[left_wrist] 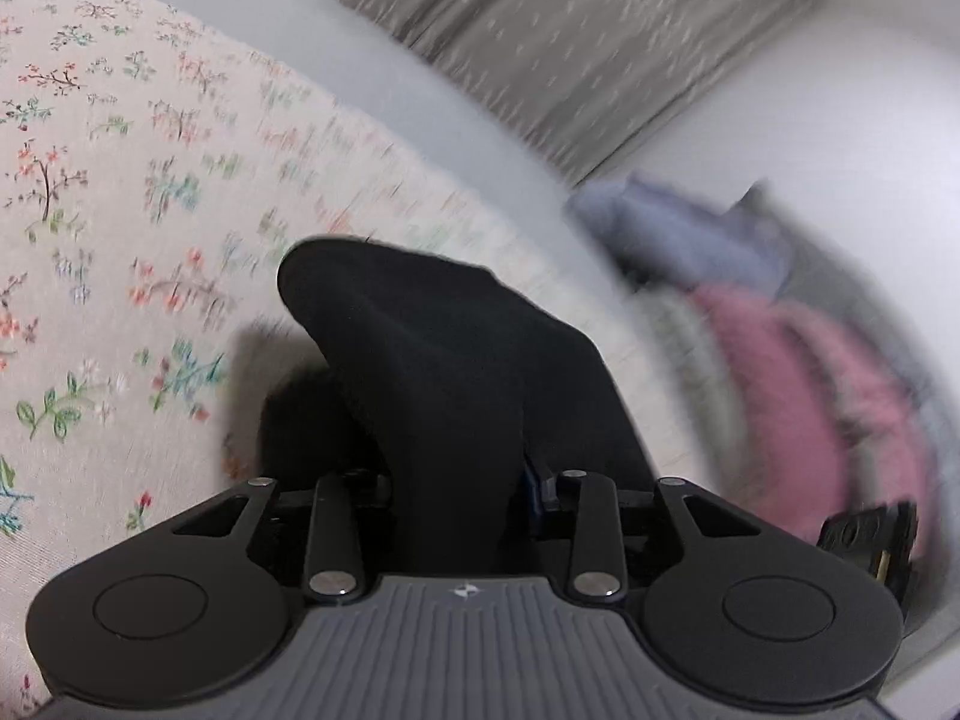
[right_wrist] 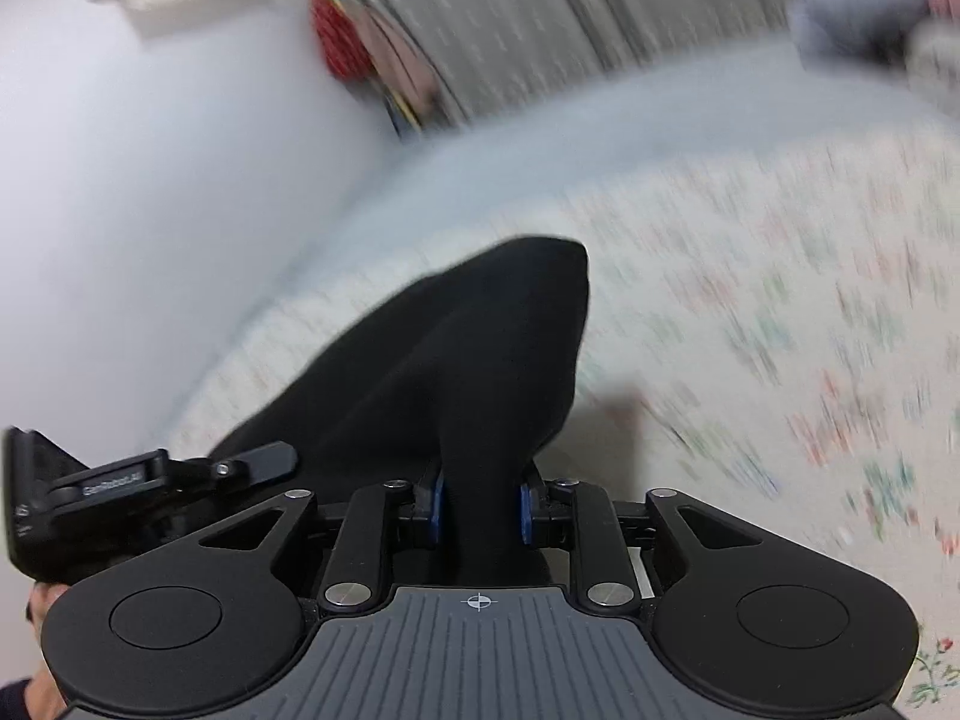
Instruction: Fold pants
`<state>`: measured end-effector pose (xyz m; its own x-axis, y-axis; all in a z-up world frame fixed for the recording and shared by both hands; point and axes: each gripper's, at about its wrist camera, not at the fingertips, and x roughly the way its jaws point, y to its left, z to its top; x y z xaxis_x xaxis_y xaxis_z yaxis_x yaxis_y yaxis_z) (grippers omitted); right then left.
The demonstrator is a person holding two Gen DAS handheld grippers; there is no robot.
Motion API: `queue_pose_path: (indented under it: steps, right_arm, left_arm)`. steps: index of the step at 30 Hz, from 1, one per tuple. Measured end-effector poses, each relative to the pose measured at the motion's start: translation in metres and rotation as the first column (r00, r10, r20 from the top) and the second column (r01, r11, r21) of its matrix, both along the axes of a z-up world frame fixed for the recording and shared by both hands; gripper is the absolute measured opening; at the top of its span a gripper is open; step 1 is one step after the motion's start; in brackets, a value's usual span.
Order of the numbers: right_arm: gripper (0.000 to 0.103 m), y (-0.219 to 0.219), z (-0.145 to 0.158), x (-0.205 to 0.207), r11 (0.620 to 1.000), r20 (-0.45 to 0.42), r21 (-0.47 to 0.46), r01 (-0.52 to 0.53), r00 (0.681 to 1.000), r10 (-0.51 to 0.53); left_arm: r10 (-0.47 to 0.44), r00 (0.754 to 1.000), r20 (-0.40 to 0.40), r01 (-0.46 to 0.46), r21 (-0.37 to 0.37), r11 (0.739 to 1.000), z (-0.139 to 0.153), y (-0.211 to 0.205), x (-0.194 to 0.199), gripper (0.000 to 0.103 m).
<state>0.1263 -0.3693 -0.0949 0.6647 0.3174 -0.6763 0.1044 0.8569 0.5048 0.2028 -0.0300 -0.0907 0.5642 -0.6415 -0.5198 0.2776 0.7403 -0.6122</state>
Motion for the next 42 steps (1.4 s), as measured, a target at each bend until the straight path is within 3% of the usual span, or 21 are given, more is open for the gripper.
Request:
queue_pose_path:
  steps: [2, 3, 5, 7, 10, 13, 15, 17, 20, 22, 24, 25, 26, 30, 33, 37, 40, 42]
  right_arm:
    - [0.046, -0.019, -0.046, 0.0, 0.999, -0.139, -0.002, 0.035, 0.99, -0.035]
    - [0.046, -0.028, -0.057, -0.004, 0.998, -0.12, 0.045, 0.042, 0.992, -0.036]
    - [0.053, -0.041, -0.054, -0.007, 0.991, -0.113, 0.094, 0.091, 0.99, -0.08]
    - [0.056, -0.045, -0.041, -0.01, 0.987, -0.111, 0.059, 0.148, 0.984, -0.141]
    - [0.056, -0.037, -0.032, -0.012, 0.993, -0.114, 0.028, 0.116, 0.987, -0.112]
    - [0.056, -0.027, -0.032, -0.015, 0.996, -0.171, 0.027, 0.09, 0.982, -0.085]
    - [0.056, -0.019, -0.031, -0.023, 0.996, -0.188, 0.057, 0.07, 0.98, -0.058]
    - [0.056, -0.006, -0.03, -0.025, 0.997, -0.187, 0.014, 0.078, 0.98, -0.074]
    - [0.041, -0.004, -0.036, -0.036, 0.99, -0.188, 0.017, 0.137, 0.973, -0.131]
    - [0.03, -0.009, -0.035, -0.044, 0.979, -0.185, 0.061, 0.196, 0.966, -0.182]
    - [0.024, -0.005, -0.027, -0.05, 0.969, -0.163, 0.093, 0.231, 0.963, -0.214]
    - [0.023, 0.0, -0.021, -0.053, 0.968, -0.147, 0.096, 0.231, 0.965, -0.215]
    - [0.023, 0.006, -0.016, -0.055, 0.971, -0.13, 0.092, 0.222, 0.969, -0.209]
    - [0.026, 0.008, -0.026, -0.056, 0.961, -0.175, 0.055, 0.27, 0.95, -0.257]
    - [0.048, 0.009, -0.026, -0.052, 0.963, -0.179, -0.057, 0.262, 0.947, -0.268]
    - [0.053, 0.028, -0.003, -0.058, 0.95, -0.124, -0.231, 0.21, 0.962, -0.243]
    - [0.053, 0.047, 0.025, -0.062, 0.933, 0.01, -0.313, 0.176, 0.983, -0.182]
    - [0.053, 0.056, 0.034, -0.062, 0.943, 0.063, -0.297, 0.147, 0.989, -0.135]
  left_arm:
    - [0.0, 0.999, 0.046, -0.001, 0.022, 1.0, -0.001, -0.001, -0.001, 0.052]
    - [0.001, 0.999, 0.043, -0.002, 0.022, 1.0, 0.002, 0.0, 0.0, 0.053]
    - [0.009, 1.0, 0.014, -0.009, 0.004, 1.0, 0.004, 0.007, 0.003, 0.056]
    - [0.037, 0.999, 0.006, -0.037, 0.015, 0.999, 0.007, 0.011, 0.005, 0.062]
    - [0.08, 0.995, 0.054, -0.081, 0.029, 0.996, 0.019, 0.021, 0.003, 0.062]
    - [0.085, 0.993, 0.08, -0.088, 0.041, 0.995, 0.027, 0.022, 0.001, 0.062]
    - [0.055, 0.997, 0.05, -0.059, 0.092, 0.994, 0.022, 0.015, 0.002, 0.067]
    - [0.041, 0.998, 0.038, -0.044, 0.098, 0.994, 0.015, 0.011, 0.001, 0.079]
    - [0.031, 1.0, -0.007, -0.03, 0.057, 0.998, 0.005, 0.009, 0.003, 0.087]
    - [0.027, 0.999, 0.028, -0.029, 0.072, 0.997, 0.006, 0.007, 0.005, 0.08]
    - [0.036, 0.992, 0.125, -0.05, 0.11, 0.993, 0.015, 0.005, 0.001, 0.064]
    - [0.046, 0.985, 0.163, -0.066, 0.121, 0.99, 0.019, 0.005, 0.001, 0.048]
    - [0.06, 0.984, 0.167, -0.08, 0.117, 0.99, 0.02, 0.007, 0.002, 0.04]
    - [0.105, 0.993, 0.048, -0.107, 0.048, 0.993, 0.012, 0.02, 0.007, 0.044]
    - [0.129, 0.991, 0.037, -0.131, 0.056, 0.99, 0.022, 0.028, 0.001, 0.046]
    - [0.171, 0.964, 0.205, -0.192, 0.087, 0.978, 0.061, 0.031, -0.022, 0.046]
    - [0.013, 0.926, 0.376, -0.085, 0.177, 0.98, 0.082, 0.001, -0.055, 0.048]
    - [-0.079, 0.929, 0.361, -0.013, 0.248, 0.969, 0.076, -0.025, -0.067, 0.051]
